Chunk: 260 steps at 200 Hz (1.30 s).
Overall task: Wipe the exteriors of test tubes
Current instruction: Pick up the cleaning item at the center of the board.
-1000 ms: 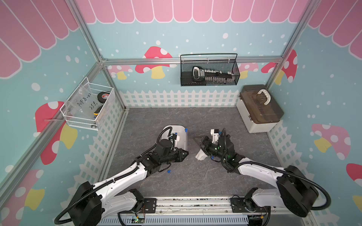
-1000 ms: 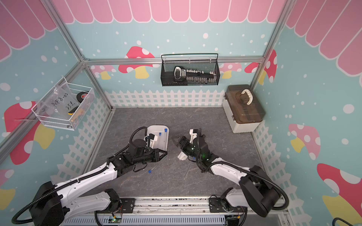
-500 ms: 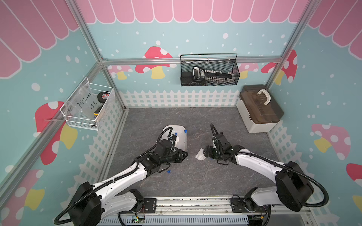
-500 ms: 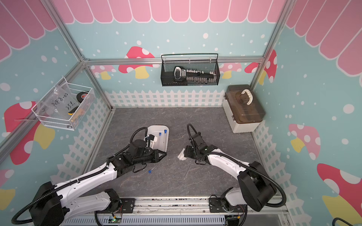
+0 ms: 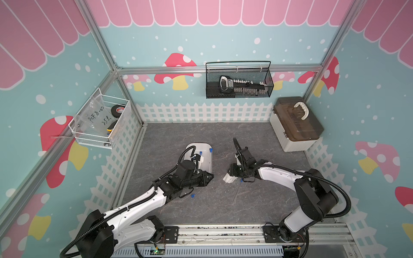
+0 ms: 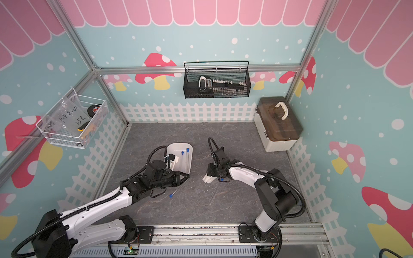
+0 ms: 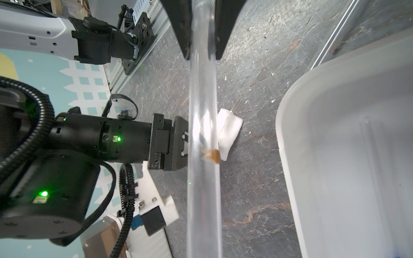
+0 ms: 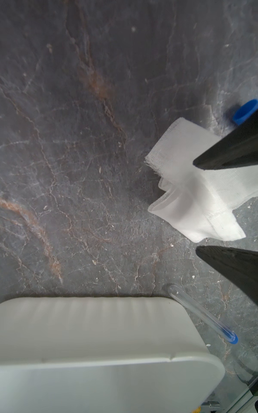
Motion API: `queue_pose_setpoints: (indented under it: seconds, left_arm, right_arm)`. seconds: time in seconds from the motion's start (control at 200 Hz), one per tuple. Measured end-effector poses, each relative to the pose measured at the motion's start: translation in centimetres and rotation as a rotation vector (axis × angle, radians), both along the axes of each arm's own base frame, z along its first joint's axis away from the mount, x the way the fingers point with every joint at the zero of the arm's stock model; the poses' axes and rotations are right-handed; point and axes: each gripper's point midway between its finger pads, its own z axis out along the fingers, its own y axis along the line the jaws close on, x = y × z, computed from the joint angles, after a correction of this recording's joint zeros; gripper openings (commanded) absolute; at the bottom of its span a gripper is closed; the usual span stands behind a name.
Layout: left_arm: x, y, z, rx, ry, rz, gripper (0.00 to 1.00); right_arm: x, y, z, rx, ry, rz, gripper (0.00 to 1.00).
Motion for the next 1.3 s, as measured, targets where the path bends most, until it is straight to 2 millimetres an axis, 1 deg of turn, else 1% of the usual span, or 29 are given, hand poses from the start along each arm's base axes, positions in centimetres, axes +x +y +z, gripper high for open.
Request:
queue_pose_setpoints:
  seconds: [0.18,0.32,0.485,0.56,0.59,0.806,0.886,0.931,0.976,1.041,1.106,1.246,1.301]
  left_arm:
    - [0.0,0.0,0.0,0.000,0.001,0.000,0.09]
    - [0.0,0.0,0.0,-0.001,0.000,0.000,0.09]
    - [-0.1,0.1,0.0,-0.002,-0.002,0.000,0.09]
    - [-0.1,0.1,0.0,-0.002,-0.002,0.000,0.09]
    - [-0.1,0.1,0.0,-0.002,-0.002,0.000,0.09]
    - [-0.1,0.1,0.0,-0.002,-0.001,0.000,0.09]
    - [-0.1,0.1,0.0,-0.001,-0.001,0.000,0.09]
    - [-0.1,0.1,0.0,-0.001,-0.001,0.000,0.10]
    - [-0.1,0.1,0.0,-0.001,-0.001,-0.001,0.10]
    - [-0.1,0.0,0.0,-0.002,0.000,-0.002,0.10]
    - [-0.1,0.0,-0.1,-0.001,0.004,-0.006,0.10]
    - [-0.1,-0.3,-0.9,0.006,0.025,-0.016,0.10]
    - [-0.1,-0.5,-1.2,0.009,0.034,-0.022,0.10]
  right_arm:
    - [0.0,0.4,-1.1,0.019,0.028,0.010,0.53]
    - [-0.2,0.8,-1.7,0.050,0.033,0.015,0.42]
    - [0.1,1.4,-1.3,0.084,0.016,0.023,0.24]
    - [0.2,1.6,-1.2,0.096,0.014,0.021,0.10]
    - [0.3,1.7,-1.2,0.098,0.012,0.026,0.00]
    - [0.3,1.9,-1.2,0.108,0.011,0.029,0.00]
    - [0.2,2.0,-0.5,0.123,0.005,0.030,0.00]
    - [0.2,2.2,0.4,0.142,-0.007,0.032,0.00]
    - [0.2,2.3,1.9,0.169,-0.029,0.035,0.00]
    - [0.1,2.5,4.9,0.212,-0.076,0.043,0.00]
    - [0.2,2.7,8.7,0.255,-0.137,0.052,0.00]
    - [1.1,3.2,19.0,0.372,-0.311,0.076,0.00]
    - [1.4,3.2,22.2,0.409,-0.366,0.082,0.00]
